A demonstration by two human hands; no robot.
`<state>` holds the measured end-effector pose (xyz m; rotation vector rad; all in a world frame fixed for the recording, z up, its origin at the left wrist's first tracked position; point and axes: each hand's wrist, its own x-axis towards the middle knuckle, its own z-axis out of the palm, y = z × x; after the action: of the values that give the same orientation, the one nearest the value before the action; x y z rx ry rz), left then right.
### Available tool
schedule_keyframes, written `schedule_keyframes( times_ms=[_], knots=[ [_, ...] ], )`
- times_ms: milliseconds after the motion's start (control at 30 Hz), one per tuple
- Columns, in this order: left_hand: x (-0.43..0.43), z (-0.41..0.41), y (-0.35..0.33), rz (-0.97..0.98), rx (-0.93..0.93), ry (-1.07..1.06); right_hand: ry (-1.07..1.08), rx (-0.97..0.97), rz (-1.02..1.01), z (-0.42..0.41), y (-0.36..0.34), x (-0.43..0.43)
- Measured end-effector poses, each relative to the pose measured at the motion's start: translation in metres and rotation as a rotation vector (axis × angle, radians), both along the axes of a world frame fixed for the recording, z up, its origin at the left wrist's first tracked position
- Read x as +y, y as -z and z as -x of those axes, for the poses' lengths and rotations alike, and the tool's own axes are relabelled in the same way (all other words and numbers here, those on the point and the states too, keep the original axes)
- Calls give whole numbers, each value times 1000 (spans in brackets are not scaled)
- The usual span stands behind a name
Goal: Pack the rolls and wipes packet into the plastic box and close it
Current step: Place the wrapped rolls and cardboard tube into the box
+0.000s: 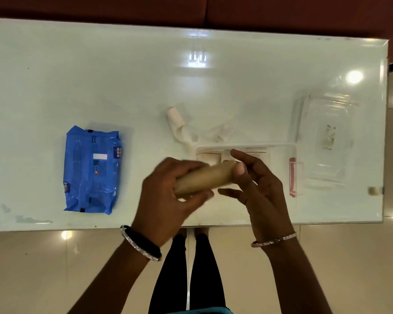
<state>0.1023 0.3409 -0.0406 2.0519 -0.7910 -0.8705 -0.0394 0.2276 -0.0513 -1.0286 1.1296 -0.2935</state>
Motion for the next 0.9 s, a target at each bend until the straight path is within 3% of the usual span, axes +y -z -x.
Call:
schedule_keyframes(
  times_ms=[100, 200, 300, 400, 600, 900],
  knots=[
    [-4, 19, -1, -30, 99, 84, -67, 2, -59, 19, 0, -6],
    [-5, 31, 6, -67, 226, 12, -86, 145, 23, 41, 7, -15],
    [0, 36, 16, -88, 101, -152, -32, 330, 77, 62, 17, -27],
    [6, 35, 26, -175, 1, -180, -105, 506, 60, 69, 30, -30],
    [16, 36, 42, -218, 72, -153, -281, 740, 92, 42, 54, -17],
    [18, 34, 50, -178, 107, -209, -346, 1010, 129, 12, 76, -5]
  ],
)
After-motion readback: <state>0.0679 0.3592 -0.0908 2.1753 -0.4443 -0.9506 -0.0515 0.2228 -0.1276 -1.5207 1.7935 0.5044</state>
